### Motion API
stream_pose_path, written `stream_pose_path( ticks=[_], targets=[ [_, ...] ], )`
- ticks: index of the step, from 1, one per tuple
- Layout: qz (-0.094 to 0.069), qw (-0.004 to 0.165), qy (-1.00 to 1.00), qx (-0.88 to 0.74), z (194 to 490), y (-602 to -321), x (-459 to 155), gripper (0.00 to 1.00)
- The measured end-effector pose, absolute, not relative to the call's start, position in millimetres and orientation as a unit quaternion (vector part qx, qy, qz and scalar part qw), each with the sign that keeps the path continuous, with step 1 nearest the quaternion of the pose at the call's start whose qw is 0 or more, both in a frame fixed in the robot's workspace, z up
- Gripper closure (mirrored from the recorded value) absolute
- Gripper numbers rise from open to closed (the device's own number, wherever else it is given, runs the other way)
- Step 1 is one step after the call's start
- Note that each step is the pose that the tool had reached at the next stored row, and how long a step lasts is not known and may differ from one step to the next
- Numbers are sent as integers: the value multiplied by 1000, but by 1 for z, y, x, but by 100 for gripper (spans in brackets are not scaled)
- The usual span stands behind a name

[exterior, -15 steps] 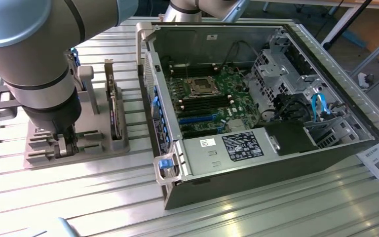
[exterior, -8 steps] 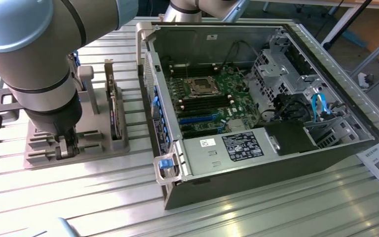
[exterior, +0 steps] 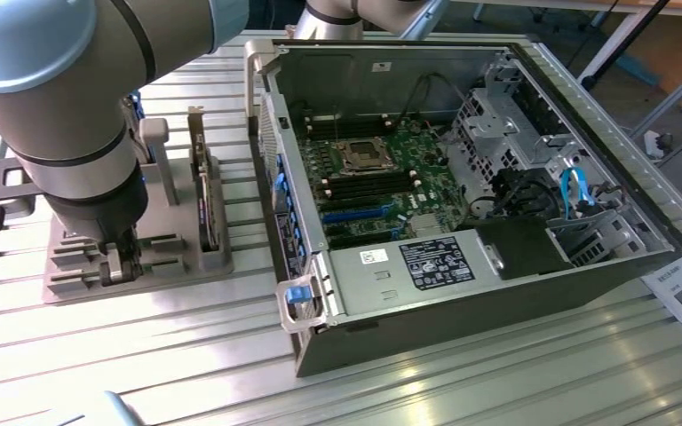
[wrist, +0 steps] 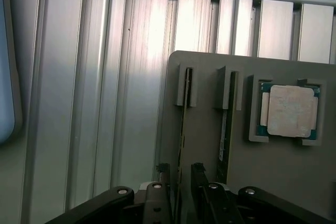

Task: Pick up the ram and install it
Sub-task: 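Pick up the ram and move it above insertion slot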

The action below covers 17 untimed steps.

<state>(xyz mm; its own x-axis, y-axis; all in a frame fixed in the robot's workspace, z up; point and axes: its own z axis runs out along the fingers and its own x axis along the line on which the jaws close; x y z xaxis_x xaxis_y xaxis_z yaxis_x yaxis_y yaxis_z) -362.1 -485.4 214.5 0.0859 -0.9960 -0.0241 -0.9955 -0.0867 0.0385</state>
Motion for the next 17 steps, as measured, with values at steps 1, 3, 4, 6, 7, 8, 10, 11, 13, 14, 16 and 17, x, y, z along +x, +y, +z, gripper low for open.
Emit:
stream_pose_path(
  ticks=[1,3,4,6,7,8,10,11,13,14,16,17],
  targets=[
    [-22,6,-676,737,214,-485,-362,70],
    [-22,6,-676,737,214,-485,-362,70],
    [-22,6,-676,737,214,-485,-362,70],
    [-22,6,-676,737,213,-485,-362,70],
    [-22,6,-676,737,213,-485,-362,70],
    [-22,6,-676,737,213,-485,-362,70],
    [-22,6,-676,737,213,-485,-362,70],
    [-22,6,-676,737,212,-485,-362,70],
    [-22,6,-676,737,212,-485,-362,70],
    [-22,6,-676,737,212,-484,-362,70],
    [-22,6,-676,737,212,-484,-362,70],
    [-22,6,-676,737,212,-484,-362,70]
  ],
)
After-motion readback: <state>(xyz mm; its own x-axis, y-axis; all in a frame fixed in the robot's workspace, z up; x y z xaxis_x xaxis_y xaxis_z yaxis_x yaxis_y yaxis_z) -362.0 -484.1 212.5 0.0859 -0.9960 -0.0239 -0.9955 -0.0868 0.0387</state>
